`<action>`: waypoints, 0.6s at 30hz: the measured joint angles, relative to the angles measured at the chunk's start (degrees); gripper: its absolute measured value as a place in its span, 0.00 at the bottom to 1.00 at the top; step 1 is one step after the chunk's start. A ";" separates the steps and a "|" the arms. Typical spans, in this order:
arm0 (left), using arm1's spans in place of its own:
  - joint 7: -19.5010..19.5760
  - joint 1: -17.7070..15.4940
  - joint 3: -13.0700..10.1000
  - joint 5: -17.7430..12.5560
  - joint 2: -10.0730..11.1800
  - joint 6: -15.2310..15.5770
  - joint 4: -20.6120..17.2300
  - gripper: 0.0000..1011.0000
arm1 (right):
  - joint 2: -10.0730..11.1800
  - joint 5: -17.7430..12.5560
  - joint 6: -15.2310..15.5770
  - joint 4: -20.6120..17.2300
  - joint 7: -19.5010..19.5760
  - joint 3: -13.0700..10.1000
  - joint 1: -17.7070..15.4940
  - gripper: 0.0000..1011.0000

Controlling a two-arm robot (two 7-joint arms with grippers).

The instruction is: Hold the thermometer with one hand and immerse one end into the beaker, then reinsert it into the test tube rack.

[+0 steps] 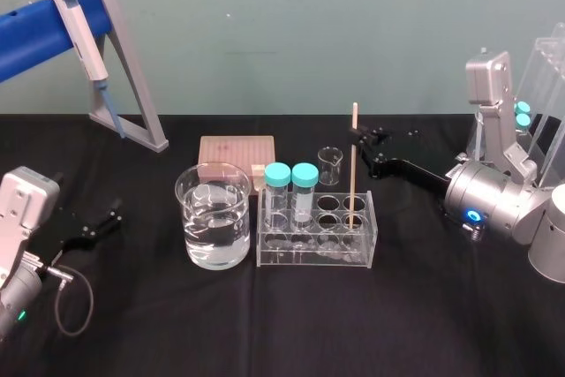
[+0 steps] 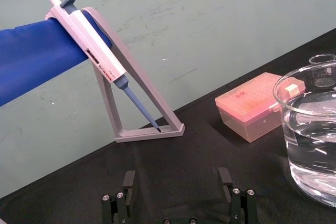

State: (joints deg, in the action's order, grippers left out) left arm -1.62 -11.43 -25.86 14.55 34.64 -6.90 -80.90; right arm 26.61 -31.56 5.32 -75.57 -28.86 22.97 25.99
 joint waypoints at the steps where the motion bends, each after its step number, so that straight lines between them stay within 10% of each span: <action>1: 0.00 0.00 0.00 0.00 0.00 0.00 0.00 0.99 | 0.01 0.00 0.00 -0.01 0.00 0.00 0.00 0.05; 18: 0.00 0.00 0.00 0.00 0.00 0.00 0.00 0.99 | 0.05 0.00 0.00 -0.08 0.04 0.00 0.00 0.51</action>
State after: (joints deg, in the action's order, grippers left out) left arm -1.62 -11.43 -25.86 14.55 34.64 -6.91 -80.90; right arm 26.66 -31.57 5.32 -75.65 -28.82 22.98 25.99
